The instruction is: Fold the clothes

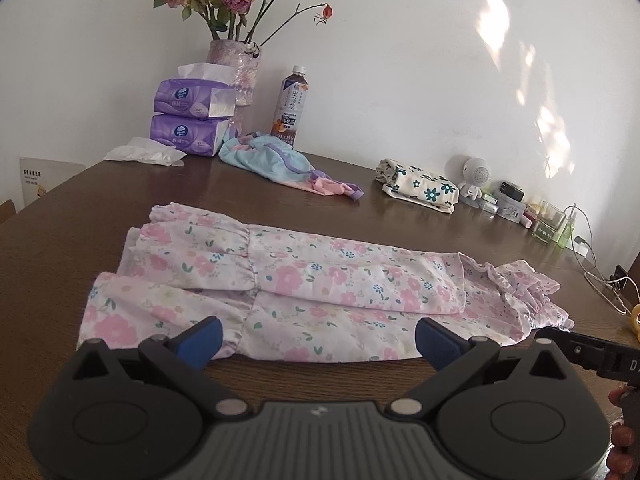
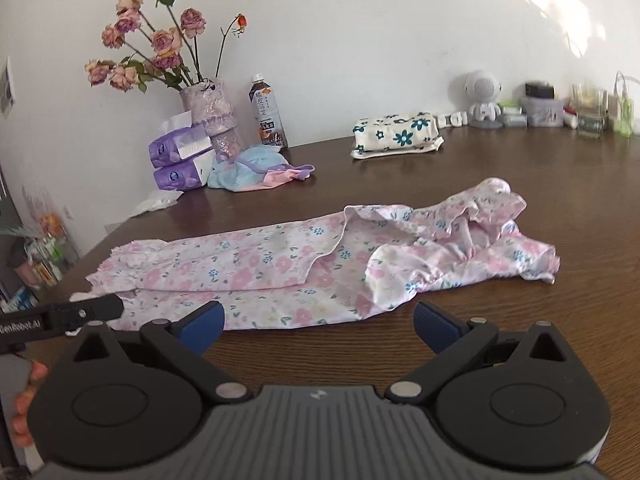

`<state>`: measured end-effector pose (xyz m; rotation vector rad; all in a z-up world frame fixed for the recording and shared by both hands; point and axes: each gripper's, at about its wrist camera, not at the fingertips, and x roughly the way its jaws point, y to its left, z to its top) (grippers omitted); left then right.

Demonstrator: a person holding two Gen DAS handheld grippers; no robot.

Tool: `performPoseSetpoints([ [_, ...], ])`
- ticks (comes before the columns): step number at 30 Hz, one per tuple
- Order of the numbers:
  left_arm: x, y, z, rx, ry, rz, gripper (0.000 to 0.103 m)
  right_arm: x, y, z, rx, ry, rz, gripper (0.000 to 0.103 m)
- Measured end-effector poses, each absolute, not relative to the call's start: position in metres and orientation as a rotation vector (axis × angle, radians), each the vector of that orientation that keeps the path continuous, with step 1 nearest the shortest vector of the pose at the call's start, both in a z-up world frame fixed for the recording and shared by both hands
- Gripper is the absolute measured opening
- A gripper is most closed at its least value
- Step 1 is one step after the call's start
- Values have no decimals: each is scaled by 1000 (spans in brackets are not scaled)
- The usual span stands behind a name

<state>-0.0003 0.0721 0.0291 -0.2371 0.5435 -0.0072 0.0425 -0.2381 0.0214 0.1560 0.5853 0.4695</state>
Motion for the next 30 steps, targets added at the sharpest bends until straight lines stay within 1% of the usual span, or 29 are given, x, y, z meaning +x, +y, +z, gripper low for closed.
performPoseSetpoints([
  [8,-1,70,31,-235,520,-33,103,42,-235,21,133,574,461,103],
  [15,6,71,24,-274,602,-118,103,40,-232,23,109,547,450,103],
  [24,-1,65,30,-240,525,-112,103,38,-232,26,87,512,431,103],
  [30,-1,62,31,-230,519,-115,103,37,-230,27,77,503,425,103],
])
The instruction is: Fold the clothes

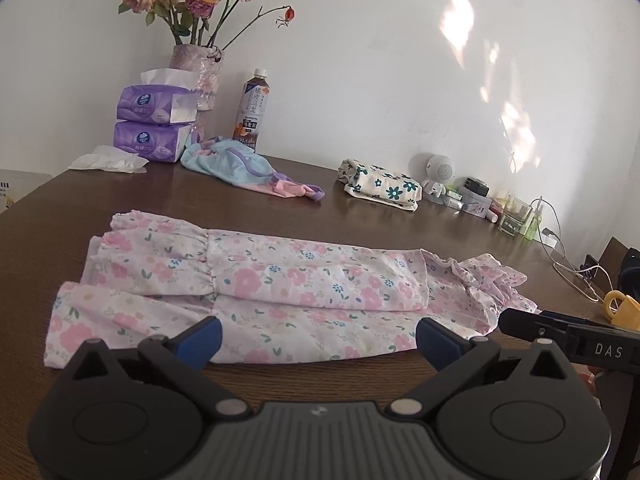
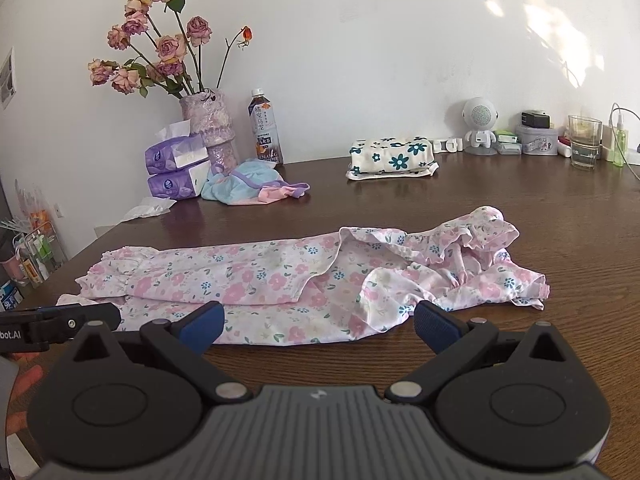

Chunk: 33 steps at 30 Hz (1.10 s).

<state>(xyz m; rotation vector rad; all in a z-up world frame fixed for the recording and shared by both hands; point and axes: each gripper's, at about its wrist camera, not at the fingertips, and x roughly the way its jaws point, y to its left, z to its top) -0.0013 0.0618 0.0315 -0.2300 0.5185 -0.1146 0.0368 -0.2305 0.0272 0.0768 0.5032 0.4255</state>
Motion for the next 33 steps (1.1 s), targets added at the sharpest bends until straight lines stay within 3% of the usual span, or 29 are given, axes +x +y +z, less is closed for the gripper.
performPoseSetpoints([
  [21,7,57,38,-208,524,-121,103,50,-240,29,74,530,382,103],
  [33,54,26,64,-105,535,-158,103,92,-297,39,72,598,330,103],
])
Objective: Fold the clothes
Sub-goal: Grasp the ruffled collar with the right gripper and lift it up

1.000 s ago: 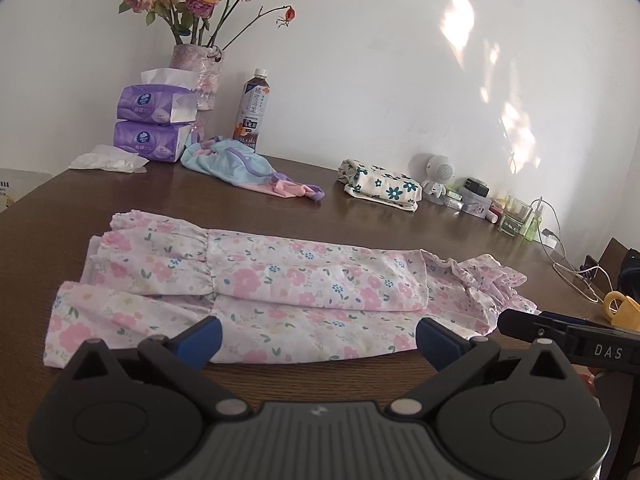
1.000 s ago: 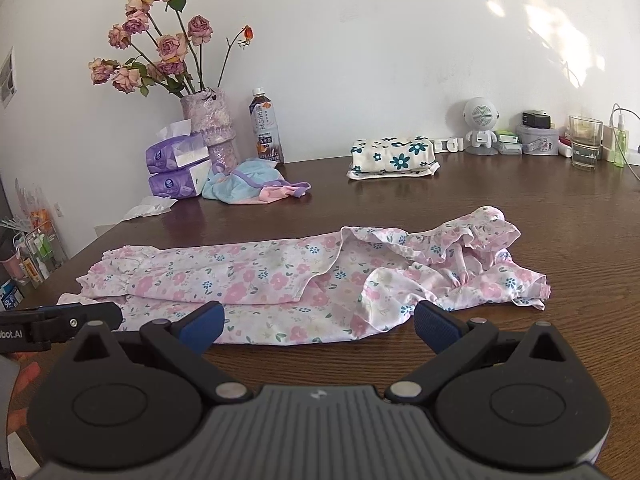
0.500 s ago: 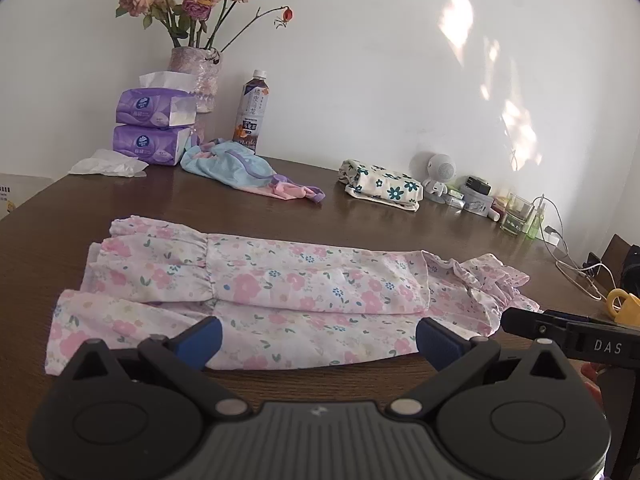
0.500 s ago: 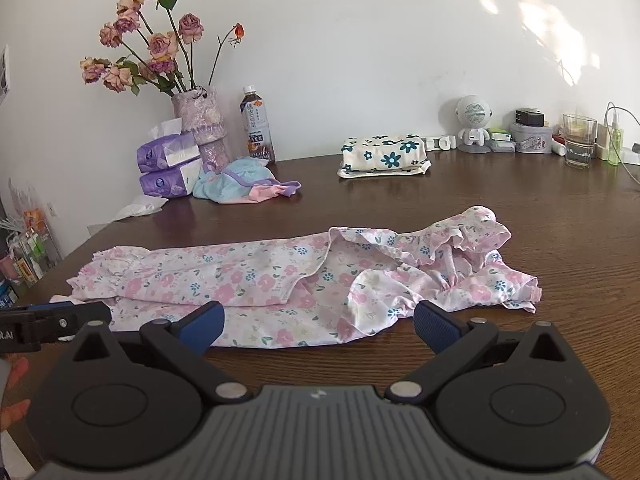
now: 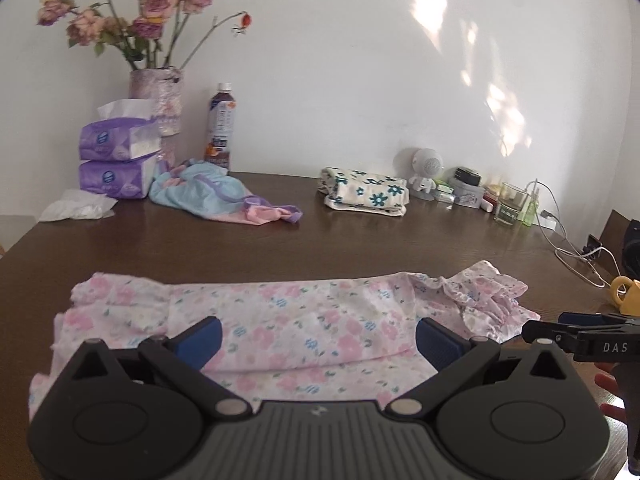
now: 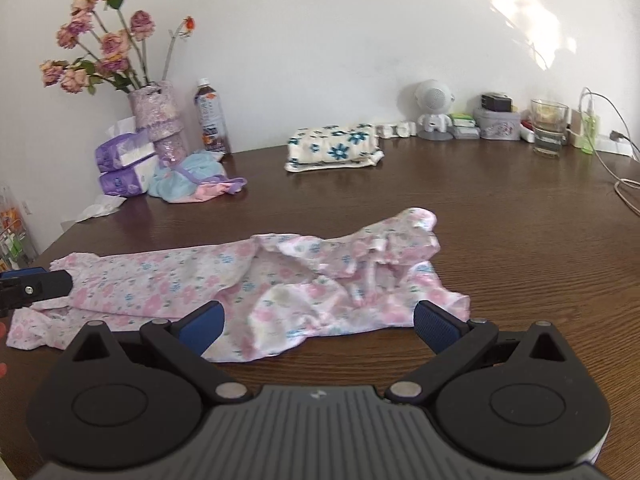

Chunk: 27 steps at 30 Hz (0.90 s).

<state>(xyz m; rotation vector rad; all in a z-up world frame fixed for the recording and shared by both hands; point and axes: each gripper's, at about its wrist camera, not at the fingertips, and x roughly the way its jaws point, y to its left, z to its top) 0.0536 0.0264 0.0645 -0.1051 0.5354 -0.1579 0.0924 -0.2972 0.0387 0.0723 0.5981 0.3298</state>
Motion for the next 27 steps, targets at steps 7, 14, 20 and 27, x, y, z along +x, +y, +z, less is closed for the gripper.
performPoseSetpoints([
  [7,87,-11,72,-86,571,-231,103,120,-337,39,161,656,322,103],
  [14,113,-42,74,-86,585,-254,103,137,-364,28,318,727,331,103],
  [20,134,-63,70,-93,627,-280,103,144,-372,15,409,766,359,103],
  [27,155,-79,66,-104,647,-277,103,150,-381,8,514,773,362,103],
])
